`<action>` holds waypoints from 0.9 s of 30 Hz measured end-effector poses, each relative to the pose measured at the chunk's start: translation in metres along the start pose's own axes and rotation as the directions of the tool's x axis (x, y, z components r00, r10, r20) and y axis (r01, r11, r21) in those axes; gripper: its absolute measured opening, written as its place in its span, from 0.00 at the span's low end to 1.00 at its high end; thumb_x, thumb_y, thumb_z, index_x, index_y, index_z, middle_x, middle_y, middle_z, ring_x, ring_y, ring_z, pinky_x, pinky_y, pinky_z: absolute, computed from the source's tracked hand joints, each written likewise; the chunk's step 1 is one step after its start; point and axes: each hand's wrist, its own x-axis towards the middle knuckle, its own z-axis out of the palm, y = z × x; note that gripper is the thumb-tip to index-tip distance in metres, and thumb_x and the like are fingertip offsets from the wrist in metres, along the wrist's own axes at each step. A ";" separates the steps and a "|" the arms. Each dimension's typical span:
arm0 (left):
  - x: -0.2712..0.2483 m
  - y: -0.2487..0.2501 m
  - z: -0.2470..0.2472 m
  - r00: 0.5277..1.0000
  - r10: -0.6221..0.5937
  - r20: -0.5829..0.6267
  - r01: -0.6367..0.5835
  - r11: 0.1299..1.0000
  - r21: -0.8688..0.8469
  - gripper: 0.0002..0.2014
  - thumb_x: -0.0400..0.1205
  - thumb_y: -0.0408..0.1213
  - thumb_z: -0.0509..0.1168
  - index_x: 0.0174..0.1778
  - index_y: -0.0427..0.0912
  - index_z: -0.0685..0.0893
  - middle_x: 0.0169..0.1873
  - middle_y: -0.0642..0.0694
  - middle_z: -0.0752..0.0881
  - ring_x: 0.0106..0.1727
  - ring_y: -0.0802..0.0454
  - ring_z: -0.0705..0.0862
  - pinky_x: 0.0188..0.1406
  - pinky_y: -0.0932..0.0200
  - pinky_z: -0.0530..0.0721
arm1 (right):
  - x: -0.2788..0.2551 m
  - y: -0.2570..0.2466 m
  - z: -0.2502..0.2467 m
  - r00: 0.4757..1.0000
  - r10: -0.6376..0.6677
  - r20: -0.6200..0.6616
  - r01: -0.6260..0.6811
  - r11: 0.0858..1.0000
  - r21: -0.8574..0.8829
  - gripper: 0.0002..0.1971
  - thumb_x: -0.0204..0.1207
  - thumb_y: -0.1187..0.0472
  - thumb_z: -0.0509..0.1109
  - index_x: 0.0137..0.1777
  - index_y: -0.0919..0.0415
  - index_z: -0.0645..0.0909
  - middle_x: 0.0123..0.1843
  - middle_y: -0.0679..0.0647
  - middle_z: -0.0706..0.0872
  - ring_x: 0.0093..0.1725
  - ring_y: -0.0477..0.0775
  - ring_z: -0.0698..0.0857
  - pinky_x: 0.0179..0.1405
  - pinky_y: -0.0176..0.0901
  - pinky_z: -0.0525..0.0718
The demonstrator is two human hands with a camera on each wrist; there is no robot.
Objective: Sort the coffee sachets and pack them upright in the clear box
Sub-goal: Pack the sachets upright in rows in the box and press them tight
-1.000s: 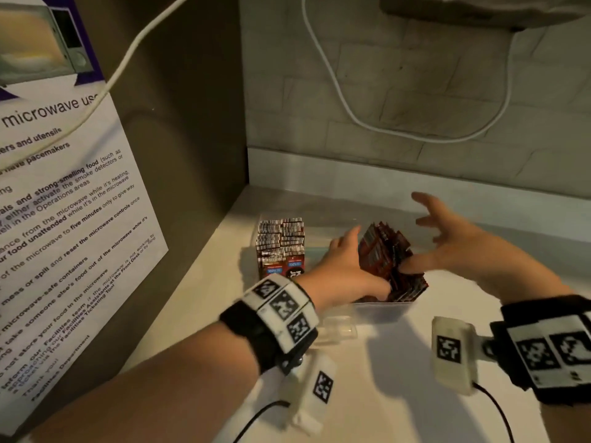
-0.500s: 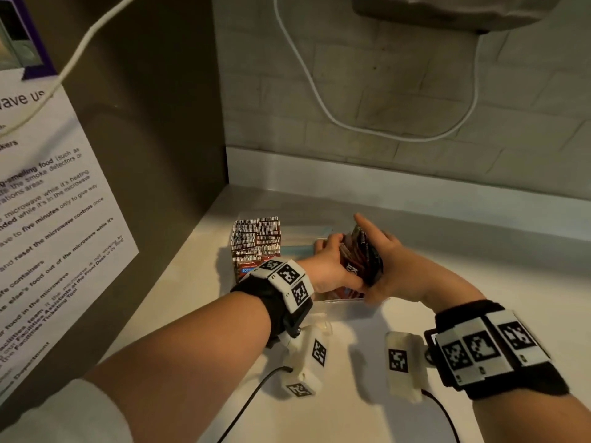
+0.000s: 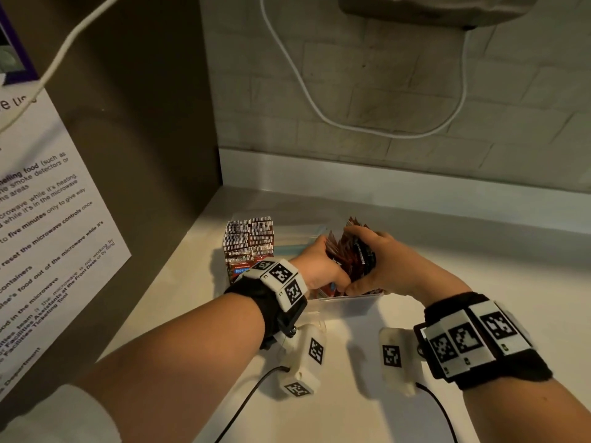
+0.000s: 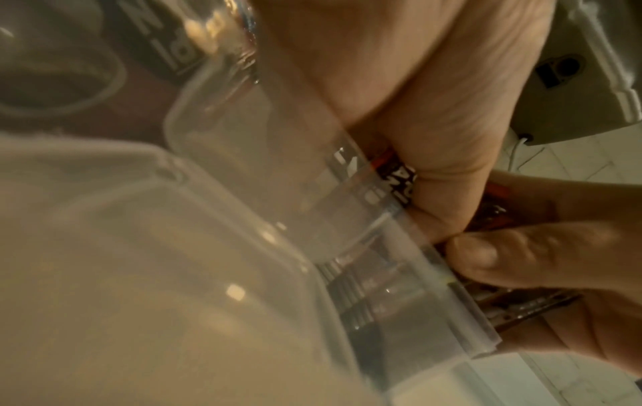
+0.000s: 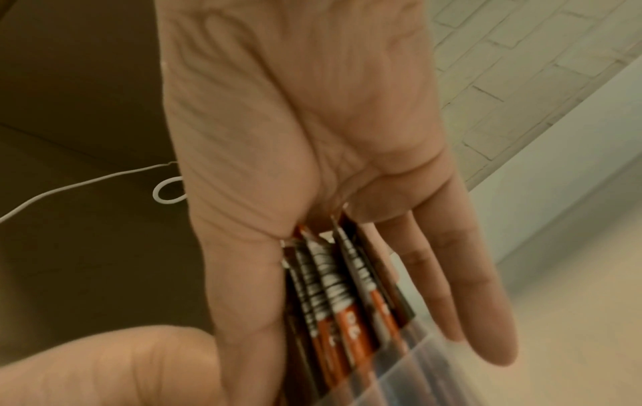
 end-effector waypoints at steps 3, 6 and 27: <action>0.002 -0.001 0.002 0.999 0.032 -0.004 -0.032 0.998 0.052 0.27 0.62 0.26 0.73 0.56 0.49 0.82 0.52 0.39 0.88 0.55 0.37 0.87 0.55 0.37 0.87 | -0.001 0.001 -0.001 1.000 -0.011 0.018 0.010 0.999 0.042 0.47 0.64 0.55 0.82 0.80 0.40 0.60 0.69 0.53 0.70 0.58 0.54 0.76 0.34 0.37 0.86; 0.002 -0.001 0.002 0.999 0.042 -0.024 -0.040 0.996 0.079 0.25 0.59 0.30 0.74 0.53 0.49 0.86 0.50 0.39 0.90 0.54 0.37 0.88 0.53 0.34 0.87 | 0.000 0.001 -0.001 1.000 -0.014 0.017 0.013 0.998 0.058 0.43 0.65 0.56 0.81 0.78 0.41 0.63 0.68 0.53 0.71 0.60 0.57 0.77 0.34 0.41 0.87; -0.007 0.005 -0.006 0.998 0.011 -0.063 -0.011 1.000 0.001 0.16 0.68 0.20 0.69 0.49 0.40 0.88 0.48 0.36 0.90 0.52 0.35 0.88 0.47 0.46 0.87 | -0.006 -0.014 -0.007 0.990 0.119 0.070 -0.134 0.952 0.277 0.27 0.78 0.33 0.55 0.71 0.46 0.75 0.62 0.56 0.83 0.58 0.61 0.84 0.49 0.58 0.89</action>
